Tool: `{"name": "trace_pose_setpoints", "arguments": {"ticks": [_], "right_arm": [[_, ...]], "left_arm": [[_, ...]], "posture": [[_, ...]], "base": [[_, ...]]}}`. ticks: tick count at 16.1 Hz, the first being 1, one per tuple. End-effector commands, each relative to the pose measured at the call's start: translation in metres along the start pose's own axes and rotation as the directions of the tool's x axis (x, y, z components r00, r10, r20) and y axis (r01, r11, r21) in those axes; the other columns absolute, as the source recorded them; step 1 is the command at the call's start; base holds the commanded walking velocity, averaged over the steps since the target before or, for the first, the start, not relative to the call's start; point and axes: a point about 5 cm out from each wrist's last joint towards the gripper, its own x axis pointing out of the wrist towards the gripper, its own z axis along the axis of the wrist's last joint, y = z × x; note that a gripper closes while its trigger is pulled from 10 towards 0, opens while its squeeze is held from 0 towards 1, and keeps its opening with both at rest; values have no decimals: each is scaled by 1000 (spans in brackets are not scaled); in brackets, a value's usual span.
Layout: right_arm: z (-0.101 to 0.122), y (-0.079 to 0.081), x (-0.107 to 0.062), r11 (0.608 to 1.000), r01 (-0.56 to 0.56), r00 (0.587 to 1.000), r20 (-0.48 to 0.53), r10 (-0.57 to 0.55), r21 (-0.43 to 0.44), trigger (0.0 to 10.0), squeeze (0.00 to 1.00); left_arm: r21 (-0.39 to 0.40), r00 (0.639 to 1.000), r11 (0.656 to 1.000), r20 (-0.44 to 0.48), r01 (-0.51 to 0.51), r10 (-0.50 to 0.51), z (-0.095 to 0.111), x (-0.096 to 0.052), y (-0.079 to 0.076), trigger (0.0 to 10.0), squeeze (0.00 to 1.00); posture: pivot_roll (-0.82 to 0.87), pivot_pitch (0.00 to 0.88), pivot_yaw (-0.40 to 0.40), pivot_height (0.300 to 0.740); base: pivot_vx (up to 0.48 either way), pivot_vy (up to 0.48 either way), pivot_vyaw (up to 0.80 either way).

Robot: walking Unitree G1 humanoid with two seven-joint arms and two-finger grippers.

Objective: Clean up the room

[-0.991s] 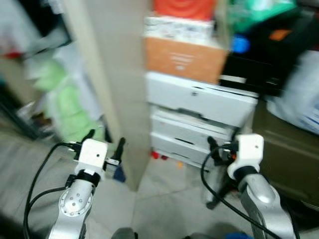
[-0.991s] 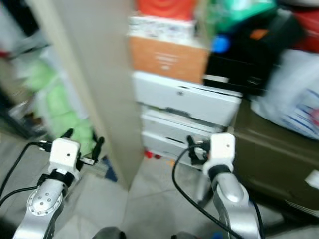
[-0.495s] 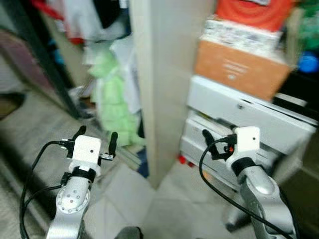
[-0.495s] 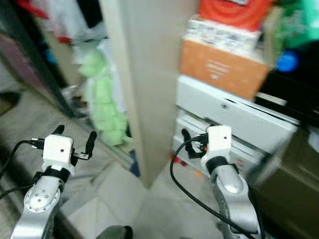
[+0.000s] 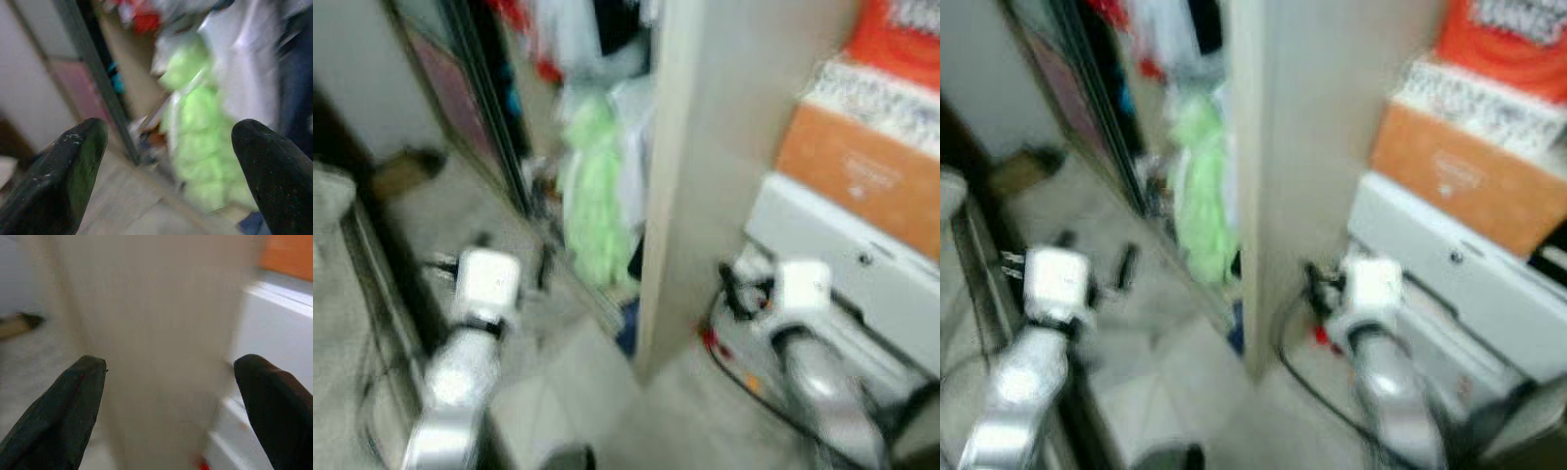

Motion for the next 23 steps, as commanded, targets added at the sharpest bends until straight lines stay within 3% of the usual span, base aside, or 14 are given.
{"name": "trace_pose_setpoints", "arguments": {"ticks": [1,3,4,6,23], "right_arm": [[6,-8,-1,1000,26,999,29,-25,-17,10000,0],[6,-13,-2,999,49,998,30,-48,-17,10000,0],[-4,-18,-5,998,50,998,-22,-51,-36,10000,0],[-7,-17,-5,999,26,999,-36,-27,-30,10000,0],[11,-17,7,998,-27,999,33,29,-64,10000,0]], "left_arm": [[-5,1000,1000,-4,23,-23,0,-2,-5,10000,0],[-12,999,999,-11,31,-31,-1,-4,-7,10000,0],[-40,999,998,-11,52,-53,-1,-4,-9,10000,0],[-43,999,998,-15,45,-45,-1,-1,-7,10000,0],[-73,998,996,-18,56,-57,0,-3,-10,10000,0]], "posture": [[-22,0,14,740],[-27,0,14,740],[-20,0,-3,740],[-19,0,-4,740],[-17,0,-17,740]], "base": [[0,0,800],[0,0,800],[0,0,800],[0,0,800],[0,0,764]]}}
